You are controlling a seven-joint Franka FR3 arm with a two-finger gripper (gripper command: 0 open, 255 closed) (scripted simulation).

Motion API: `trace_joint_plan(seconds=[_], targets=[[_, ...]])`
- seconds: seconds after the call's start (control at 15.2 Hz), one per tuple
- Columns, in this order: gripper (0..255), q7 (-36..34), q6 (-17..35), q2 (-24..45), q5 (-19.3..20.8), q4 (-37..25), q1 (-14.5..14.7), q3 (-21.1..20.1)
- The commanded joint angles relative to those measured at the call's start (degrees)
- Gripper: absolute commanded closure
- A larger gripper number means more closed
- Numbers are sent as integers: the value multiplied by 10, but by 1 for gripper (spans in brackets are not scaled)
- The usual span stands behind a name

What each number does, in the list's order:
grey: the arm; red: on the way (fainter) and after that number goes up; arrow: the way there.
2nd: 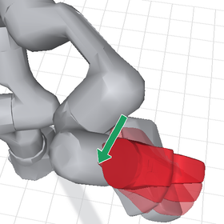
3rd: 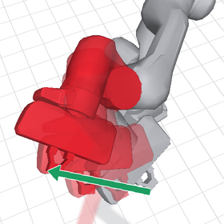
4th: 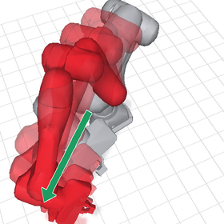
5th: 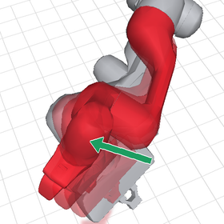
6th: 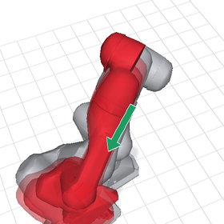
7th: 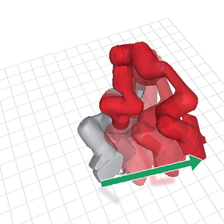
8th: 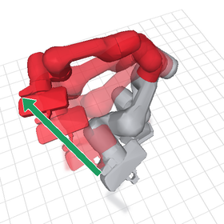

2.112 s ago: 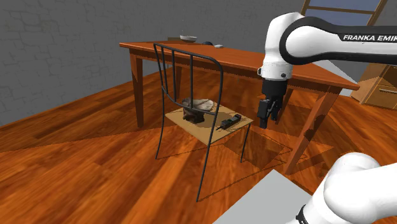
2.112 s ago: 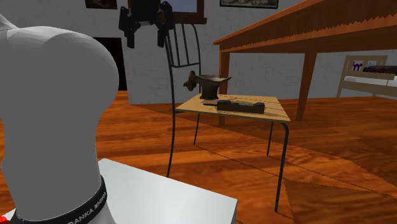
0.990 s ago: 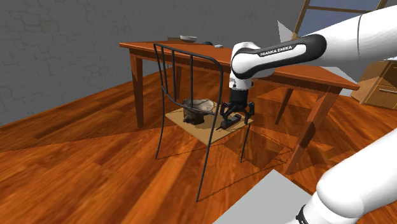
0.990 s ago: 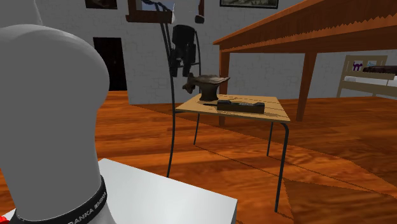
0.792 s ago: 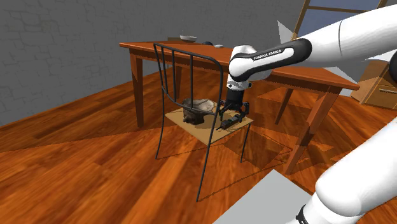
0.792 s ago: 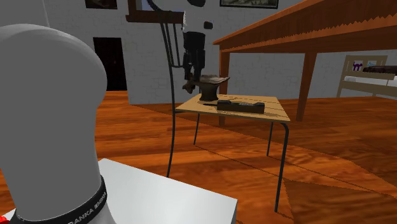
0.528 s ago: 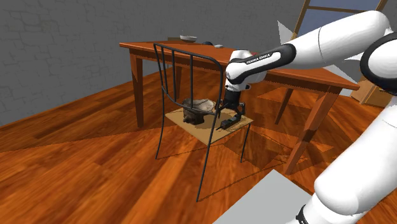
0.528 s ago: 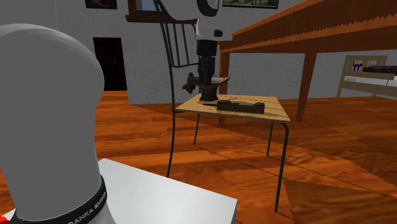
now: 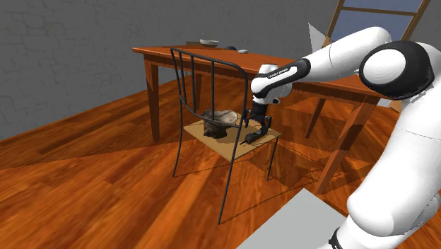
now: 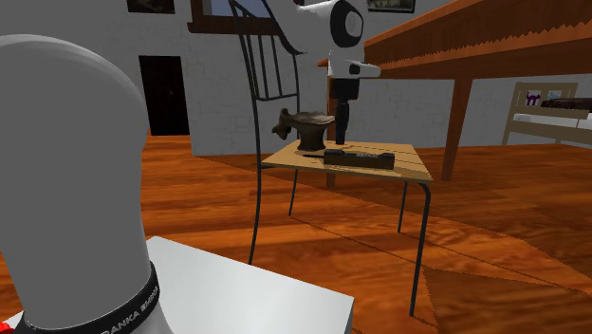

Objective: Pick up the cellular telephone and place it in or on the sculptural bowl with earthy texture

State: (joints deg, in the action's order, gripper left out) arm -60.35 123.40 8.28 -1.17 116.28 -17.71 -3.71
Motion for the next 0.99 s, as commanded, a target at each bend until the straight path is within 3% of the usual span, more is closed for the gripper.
trace_joint_plan(seconds=[0.0, 0.53, 0.92], targets=[[0, -36, 19, 19, 1, -7, -8, 12], [0, -43, 74, 54, 2, 11, -8, 15], [0, -43, 74, 54, 2, 11, -8, 15]])
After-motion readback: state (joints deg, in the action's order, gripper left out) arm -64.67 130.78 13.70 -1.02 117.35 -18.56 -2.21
